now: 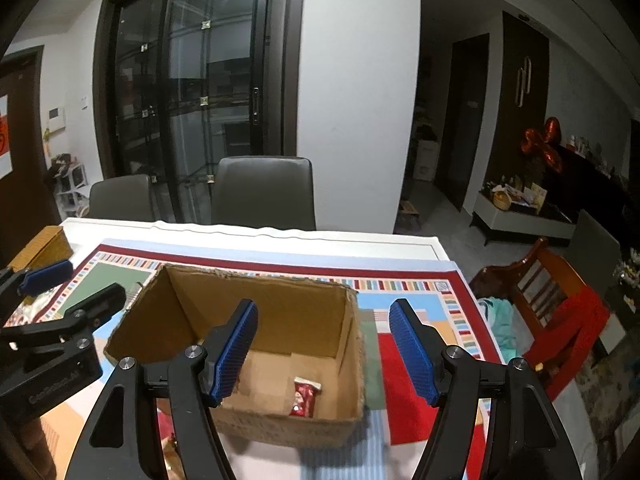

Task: Organize snacks
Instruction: 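Open both tools to drop the snacks into the box, then withdraw both open tools from the box back toward the snacks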

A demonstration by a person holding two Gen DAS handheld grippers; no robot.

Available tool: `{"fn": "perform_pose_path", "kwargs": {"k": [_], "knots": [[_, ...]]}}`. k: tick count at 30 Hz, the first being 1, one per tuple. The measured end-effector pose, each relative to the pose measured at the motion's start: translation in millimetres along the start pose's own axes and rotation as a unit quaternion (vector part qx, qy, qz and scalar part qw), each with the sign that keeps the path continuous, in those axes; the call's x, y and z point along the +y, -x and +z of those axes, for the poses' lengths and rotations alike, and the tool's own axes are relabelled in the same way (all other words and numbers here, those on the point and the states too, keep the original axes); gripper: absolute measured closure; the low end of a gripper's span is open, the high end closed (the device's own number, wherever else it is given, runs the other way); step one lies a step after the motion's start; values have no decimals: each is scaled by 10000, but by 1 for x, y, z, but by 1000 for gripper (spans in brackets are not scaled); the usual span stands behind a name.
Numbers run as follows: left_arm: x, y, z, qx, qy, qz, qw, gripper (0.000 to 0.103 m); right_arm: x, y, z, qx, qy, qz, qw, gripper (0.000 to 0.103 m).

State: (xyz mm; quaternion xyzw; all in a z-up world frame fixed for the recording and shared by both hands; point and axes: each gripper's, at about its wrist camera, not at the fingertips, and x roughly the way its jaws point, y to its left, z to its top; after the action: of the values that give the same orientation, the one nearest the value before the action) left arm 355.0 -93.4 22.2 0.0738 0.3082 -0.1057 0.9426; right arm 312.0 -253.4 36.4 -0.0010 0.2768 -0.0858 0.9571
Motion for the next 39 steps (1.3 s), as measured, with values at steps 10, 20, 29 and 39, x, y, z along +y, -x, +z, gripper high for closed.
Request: {"fn": "perform_pose_path", "kwargs": {"k": [10,20,29,39], "knots": [[1,20,-10,-3,37,62,10000,32,-4,19,-9,0,-97,11,10000,34],[1,38,-16,7,65,133,9999,32,-5,39,-12,-56,-115,65,9999,34],[3,55,-30,-82,59,305,9995,32,-5,53,-21,-46,-155,42,9999,34],[2,60,-51,29,31,275,9996,32,-1,63,-39,48,-109,73,9999,34]]}}
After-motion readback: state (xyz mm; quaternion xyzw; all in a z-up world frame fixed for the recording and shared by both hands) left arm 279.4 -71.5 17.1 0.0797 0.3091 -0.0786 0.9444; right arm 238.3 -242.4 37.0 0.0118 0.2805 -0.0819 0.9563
